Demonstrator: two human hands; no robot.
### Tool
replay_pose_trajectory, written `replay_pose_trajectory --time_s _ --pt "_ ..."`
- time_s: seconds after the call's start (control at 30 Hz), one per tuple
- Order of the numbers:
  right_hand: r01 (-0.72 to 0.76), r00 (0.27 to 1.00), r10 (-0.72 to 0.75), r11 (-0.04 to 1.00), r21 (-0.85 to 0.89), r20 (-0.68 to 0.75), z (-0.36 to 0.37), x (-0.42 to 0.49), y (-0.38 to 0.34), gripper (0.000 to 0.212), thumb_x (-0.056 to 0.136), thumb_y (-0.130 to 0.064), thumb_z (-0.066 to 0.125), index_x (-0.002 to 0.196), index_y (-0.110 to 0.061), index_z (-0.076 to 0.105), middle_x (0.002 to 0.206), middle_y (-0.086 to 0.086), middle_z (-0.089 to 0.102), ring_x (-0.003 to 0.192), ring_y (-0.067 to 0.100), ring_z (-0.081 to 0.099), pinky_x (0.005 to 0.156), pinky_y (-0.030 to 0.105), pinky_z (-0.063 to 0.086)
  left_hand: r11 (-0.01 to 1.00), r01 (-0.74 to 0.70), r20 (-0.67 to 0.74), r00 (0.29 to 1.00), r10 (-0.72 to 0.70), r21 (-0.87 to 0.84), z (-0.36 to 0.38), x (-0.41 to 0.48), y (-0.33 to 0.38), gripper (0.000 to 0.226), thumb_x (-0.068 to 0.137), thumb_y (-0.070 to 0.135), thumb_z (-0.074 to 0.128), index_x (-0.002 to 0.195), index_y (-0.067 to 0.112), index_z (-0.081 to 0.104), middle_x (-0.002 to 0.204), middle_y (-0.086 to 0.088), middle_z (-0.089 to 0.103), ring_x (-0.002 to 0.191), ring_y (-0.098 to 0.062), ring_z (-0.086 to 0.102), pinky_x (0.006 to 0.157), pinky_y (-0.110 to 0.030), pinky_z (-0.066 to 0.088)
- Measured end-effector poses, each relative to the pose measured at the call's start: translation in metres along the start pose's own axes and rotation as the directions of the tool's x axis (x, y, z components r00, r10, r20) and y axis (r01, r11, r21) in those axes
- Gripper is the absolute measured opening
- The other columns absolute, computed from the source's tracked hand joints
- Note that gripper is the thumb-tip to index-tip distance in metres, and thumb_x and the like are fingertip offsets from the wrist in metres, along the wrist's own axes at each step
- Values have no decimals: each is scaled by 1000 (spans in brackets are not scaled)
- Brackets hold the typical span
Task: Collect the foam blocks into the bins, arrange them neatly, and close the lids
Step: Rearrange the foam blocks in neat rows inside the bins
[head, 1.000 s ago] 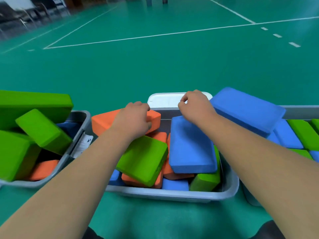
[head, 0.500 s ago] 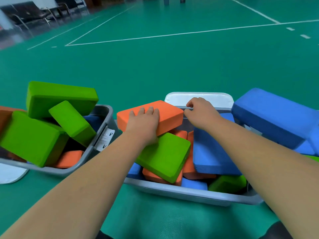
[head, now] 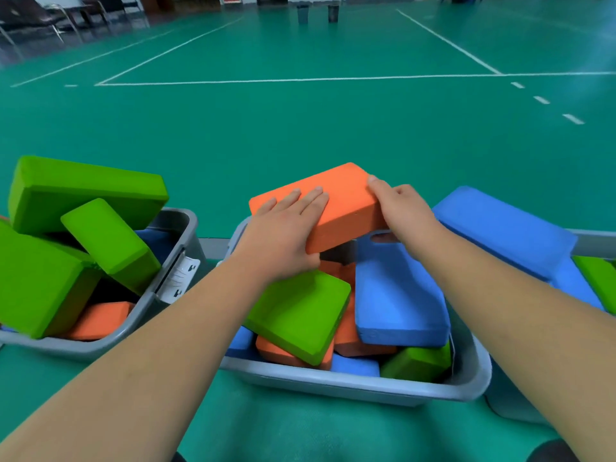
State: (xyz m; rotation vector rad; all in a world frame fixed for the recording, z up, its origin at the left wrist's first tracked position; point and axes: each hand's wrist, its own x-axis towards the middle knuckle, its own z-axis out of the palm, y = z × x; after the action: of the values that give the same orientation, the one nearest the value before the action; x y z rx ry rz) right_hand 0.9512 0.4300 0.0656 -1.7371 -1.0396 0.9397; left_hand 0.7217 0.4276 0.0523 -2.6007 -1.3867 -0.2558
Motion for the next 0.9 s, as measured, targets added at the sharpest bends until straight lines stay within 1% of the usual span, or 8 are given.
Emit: replay_pose_trajectory --time_s 0.2,0.27,0.37,0.47,0.53,0.6,0.77,0.9 --pt "-13 996 17 999 53 -84 -38 -5 0 29 93 -48 59 89 -19 62 98 7 64 97 30 69 68 52 65 996 -80 -65 995 77 -47 4 21 32 105 76 55 71 164 27 20 172 8 22 155 -24 30 120 -51 34" --pt "-13 994 15 1000 22 -109 -52 -7 3 32 93 -48 57 87 -17 63 95 7 63 98 32 68 68 51 65 993 -100 -78 992 95 -65 7 29 42 106 75 51 76 164 27 23 171 7 26 153 -24 34 119 -50 37" --pt "-33 988 34 999 6 -151 -75 -10 9 44 91 -50 56 98 -7 67 95 6 61 100 32 66 67 49 65 990 -124 -111 987 116 -74 13 41 55 108 74 51 81 163 27 26 169 6 30 152 -24 36 118 -48 37" --pt "-58 984 72 994 91 -162 -99 -8 14 36 92 -46 60 98 -12 65 101 6 61 97 30 65 68 50 65 992 -90 -174 982 73 -89 18 52 70 104 74 51 84 160 24 33 166 2 37 148 -27 40 118 -47 37" --pt "-85 973 112 986 141 -199 -116 -6 18 34 88 -49 61 94 -15 64 100 8 63 96 30 66 75 55 64 992 -51 -217 976 26 -112 21 59 82 100 75 48 85 158 17 38 163 -5 40 145 -30 42 118 -47 36" --pt "-95 948 124 989 111 -294 -134 -1 23 46 77 -58 59 90 -14 66 97 9 67 97 34 67 84 60 60 989 -23 -238 971 -12 -147 24 67 95 96 78 42 84 156 10 38 161 -11 40 143 -34 42 118 -48 36" --pt "-140 874 178 983 116 -453 -176 7 41 58 69 -59 48 105 -15 63 98 8 65 94 37 66 84 59 59 979 -67 -166 985 35 -191 38 78 122 93 82 24 76 160 7 27 166 -15 29 143 -36 41 117 -47 37" --pt "-163 825 253 963 216 -505 -199 14 56 62 78 -49 45 127 -12 53 124 10 56 100 39 61 62 56 63 962 -87 -11 996 87 -259 45 76 142 101 88 30 73 166 14 10 173 -10 12 145 -34 38 116 -46 37"
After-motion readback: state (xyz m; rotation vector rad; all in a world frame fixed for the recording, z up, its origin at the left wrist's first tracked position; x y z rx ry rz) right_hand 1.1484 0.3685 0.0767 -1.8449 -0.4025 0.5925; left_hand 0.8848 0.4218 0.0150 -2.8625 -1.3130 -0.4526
